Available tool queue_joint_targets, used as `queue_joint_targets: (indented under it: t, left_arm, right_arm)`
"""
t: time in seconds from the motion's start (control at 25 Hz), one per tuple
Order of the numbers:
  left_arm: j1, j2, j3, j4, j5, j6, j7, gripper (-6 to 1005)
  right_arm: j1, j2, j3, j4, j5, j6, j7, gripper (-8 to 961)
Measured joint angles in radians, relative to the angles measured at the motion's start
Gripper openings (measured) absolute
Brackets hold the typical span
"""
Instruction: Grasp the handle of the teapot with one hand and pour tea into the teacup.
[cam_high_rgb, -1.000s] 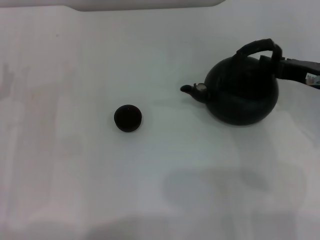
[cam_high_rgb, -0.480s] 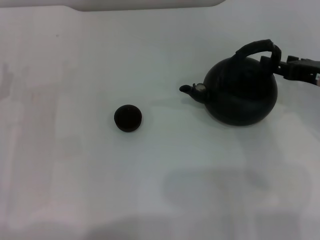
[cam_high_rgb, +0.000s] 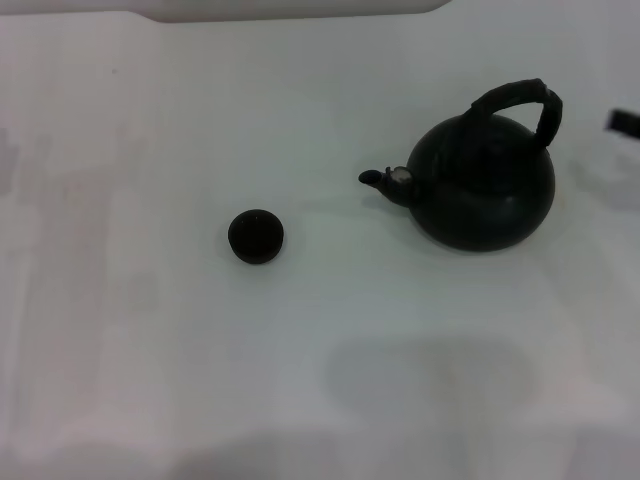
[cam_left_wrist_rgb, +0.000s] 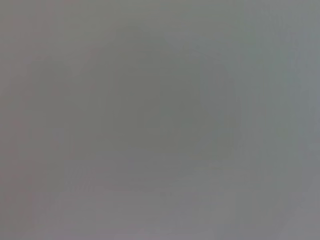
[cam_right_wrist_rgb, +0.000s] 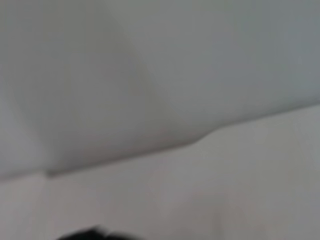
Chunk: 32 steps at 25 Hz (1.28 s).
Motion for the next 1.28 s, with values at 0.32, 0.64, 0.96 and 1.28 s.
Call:
queue_joint_targets:
  t: [0.32,0.64,0.96,1.28]
  left_arm:
    - [0.008,-0.003,-0.001,0.000,-0.006,0.000,0.000,862]
    - [0.011,-0.005,0.000,-0.003,-0.006,0.000,0.000,861]
    - [0.004,-0.005,-0.001,-0.002,-0.007,0.001,0.001,862]
    - [-0.007,-0.002,-0.002,0.001,-0.026,0.011,0.007,861]
  right_arm:
    - [0.083,0.001,0.250,0.336,0.314,0.020,-0.403,826]
    - [0.290,-0.009,0.635,0.871,0.546,0.162,-0.722,818]
    - [0.364,-0.007,0.750,1.044,0.609,0.163,-0.627,815]
    - [0.421,-0.002,0.781,1.059,0.638,0.098,-1.029,812]
